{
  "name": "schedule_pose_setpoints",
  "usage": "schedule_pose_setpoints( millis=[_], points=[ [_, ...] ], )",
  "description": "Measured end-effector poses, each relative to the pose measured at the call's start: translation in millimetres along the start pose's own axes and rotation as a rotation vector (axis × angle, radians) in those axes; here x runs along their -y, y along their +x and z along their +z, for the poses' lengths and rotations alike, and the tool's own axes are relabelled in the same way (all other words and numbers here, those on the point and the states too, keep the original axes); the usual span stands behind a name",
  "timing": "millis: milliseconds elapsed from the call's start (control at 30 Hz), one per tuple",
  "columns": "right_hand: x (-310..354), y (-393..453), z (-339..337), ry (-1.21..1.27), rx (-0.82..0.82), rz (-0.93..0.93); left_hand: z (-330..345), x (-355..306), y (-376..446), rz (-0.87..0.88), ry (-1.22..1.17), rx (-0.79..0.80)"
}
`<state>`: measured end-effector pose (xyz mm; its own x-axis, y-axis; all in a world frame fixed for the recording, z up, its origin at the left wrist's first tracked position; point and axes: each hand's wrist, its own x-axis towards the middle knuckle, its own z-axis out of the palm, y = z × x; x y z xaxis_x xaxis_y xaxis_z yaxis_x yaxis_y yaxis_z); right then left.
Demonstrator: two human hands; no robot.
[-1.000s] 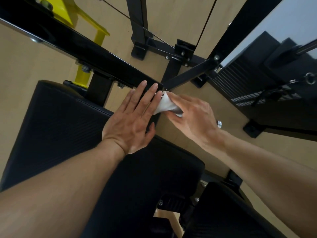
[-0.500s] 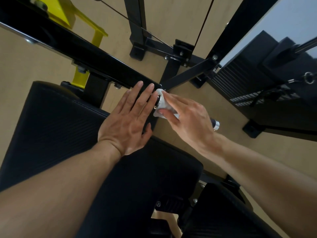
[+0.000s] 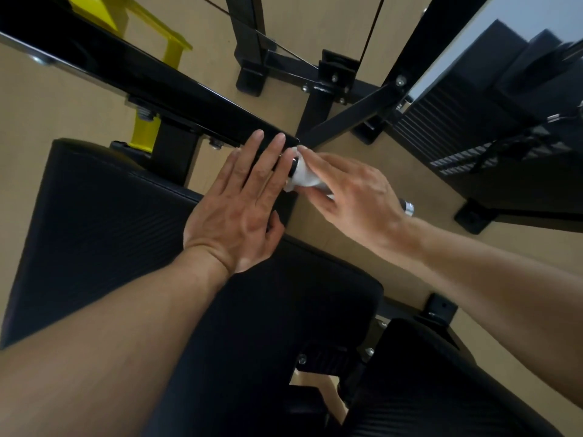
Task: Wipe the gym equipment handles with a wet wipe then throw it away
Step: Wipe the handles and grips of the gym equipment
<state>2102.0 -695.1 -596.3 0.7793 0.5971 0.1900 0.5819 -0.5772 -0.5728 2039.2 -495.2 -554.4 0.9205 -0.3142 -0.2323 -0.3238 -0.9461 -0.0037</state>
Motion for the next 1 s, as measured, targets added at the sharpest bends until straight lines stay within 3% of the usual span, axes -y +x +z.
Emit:
schedule_pose_setpoints(
  millis=[300, 567, 700, 833, 1000],
  points=[
    [-69.7, -80.2, -33.1, -0.08, 0.16, 0.072, 0.3, 1.4, -0.1, 0.006, 0.016, -0.026],
    [9.8, 3.0, 2.7, 0.018, -0.005, 0.071, 1.2, 0.9, -0.3, -0.007, -0.012, -0.016],
    [-26.9, -40.9, -21.0, -0.069, 0.096, 0.046, 2.3, 2.0, 0.5, 0.003, 0.002, -0.019],
    [-69.2, -94.8, -45.5, -0.087, 0.184, 0.148, 5.0, 1.4, -0.2, -0.005, 0.023, -0.024],
    [-24.8, -40.5, -27.3, -0.067, 0.131, 0.074, 3.1, 0.4, -0.9, -0.028, 0.08, -0.006]
  ],
)
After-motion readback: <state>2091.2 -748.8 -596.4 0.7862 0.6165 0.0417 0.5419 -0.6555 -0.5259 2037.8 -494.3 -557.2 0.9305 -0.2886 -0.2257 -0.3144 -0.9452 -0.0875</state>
